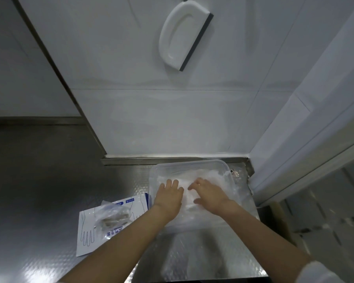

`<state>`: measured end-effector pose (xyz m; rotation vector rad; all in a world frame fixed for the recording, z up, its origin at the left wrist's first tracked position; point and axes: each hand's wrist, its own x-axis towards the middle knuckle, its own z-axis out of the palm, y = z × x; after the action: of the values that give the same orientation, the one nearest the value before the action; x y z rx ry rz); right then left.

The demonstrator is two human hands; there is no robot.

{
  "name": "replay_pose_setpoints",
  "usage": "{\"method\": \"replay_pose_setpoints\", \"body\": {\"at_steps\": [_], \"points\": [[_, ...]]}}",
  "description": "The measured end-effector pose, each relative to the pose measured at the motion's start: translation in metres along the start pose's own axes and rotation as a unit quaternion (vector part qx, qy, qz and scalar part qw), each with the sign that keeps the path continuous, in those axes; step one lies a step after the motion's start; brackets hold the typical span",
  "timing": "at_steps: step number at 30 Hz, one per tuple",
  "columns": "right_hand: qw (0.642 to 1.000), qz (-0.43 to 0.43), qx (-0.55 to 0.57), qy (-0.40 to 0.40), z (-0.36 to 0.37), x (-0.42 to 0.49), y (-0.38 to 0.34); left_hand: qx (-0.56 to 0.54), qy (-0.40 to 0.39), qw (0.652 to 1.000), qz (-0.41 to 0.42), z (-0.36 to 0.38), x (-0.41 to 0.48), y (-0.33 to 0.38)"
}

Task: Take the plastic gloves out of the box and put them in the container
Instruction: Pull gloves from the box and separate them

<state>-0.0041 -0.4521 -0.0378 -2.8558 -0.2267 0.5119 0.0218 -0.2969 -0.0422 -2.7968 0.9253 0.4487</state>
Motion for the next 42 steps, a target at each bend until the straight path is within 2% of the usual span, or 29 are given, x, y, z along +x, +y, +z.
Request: {"method": "replay_pose_setpoints", "body": {"at_steps": [3,7,13,17,20,23,26,29,33,35,39,42], "points": [[0.999,0.023,-0.028,-0.038,0.011,0.004,0.009,0.021,-0.064,0.998,-0.012,0.010,0.004,0.002],[0.996,0.038,-0.046,-0.059,0.013,0.004,0.019,0.007,-0.105,0.994,-0.021,0.017,0.010,0.004],[0.993,0.040,-0.071,-0.086,0.019,0.003,0.021,0.001,-0.122,0.992,-0.013,0.024,0.010,0.004],[0.991,0.054,-0.058,-0.107,0.009,0.003,0.014,0.036,-0.136,0.990,0.005,0.016,0.007,0.002],[0.997,0.054,0.027,-0.048,-0.007,-0.005,-0.002,0.060,-0.072,0.994,0.050,0.003,-0.003,-0.005],[0.995,0.049,0.071,0.058,-0.023,-0.021,-0.024,-0.013,0.062,0.995,0.073,-0.017,-0.022,-0.021],[0.981,0.019,0.136,0.137,-0.028,-0.035,-0.057,-0.133,0.159,0.978,0.034,-0.028,-0.053,-0.049],[0.966,-0.060,0.168,0.184,-0.023,-0.039,-0.097,-0.183,0.172,0.967,-0.044,-0.017,-0.086,-0.085],[0.969,-0.122,0.170,0.129,-0.002,-0.027,-0.148,-0.191,0.101,0.966,-0.142,0.016,-0.113,-0.124],[0.975,-0.127,0.158,0.093,0.016,-0.013,-0.168,-0.191,0.055,0.965,-0.171,0.034,-0.124,-0.135],[0.978,-0.043,0.205,0.014,0.041,0.015,-0.190,-0.203,-0.009,0.962,-0.183,0.059,-0.137,-0.146],[0.985,-0.005,0.174,-0.006,0.053,0.031,-0.193,-0.198,-0.012,0.966,-0.168,0.065,-0.139,-0.148]]}}
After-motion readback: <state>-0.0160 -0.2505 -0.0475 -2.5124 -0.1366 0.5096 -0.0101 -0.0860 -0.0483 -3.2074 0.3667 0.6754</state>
